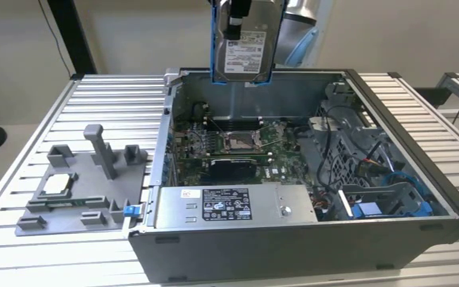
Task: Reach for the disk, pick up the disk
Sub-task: 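Pick up the disk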
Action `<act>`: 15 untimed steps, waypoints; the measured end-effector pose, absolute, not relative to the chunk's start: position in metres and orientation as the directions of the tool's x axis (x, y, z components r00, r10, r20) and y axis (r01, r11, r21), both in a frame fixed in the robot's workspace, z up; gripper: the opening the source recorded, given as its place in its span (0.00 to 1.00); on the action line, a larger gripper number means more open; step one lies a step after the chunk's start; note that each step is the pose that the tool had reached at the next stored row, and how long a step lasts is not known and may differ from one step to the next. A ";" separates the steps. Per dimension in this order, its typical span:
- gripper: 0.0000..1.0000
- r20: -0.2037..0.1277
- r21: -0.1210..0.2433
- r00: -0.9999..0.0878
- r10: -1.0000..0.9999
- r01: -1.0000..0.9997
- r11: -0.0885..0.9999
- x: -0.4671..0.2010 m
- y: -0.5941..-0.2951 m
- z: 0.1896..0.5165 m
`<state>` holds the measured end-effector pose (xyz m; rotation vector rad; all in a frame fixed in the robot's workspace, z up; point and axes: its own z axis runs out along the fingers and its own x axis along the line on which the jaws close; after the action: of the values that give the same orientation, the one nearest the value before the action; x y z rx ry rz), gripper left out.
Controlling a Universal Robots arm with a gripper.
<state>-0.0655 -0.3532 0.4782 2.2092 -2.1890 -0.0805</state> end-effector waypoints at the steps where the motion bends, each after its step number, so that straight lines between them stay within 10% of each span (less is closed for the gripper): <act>1: 0.00 -0.015 0.058 0.009 -1.000 -0.998 -0.009 -0.063 -0.353 0.478; 15: 0.00 -0.015 0.060 0.009 -1.000 -0.998 -0.010 -0.026 -0.356 0.478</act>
<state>-0.0260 -0.3555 0.4781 2.2083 -2.1883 -0.0825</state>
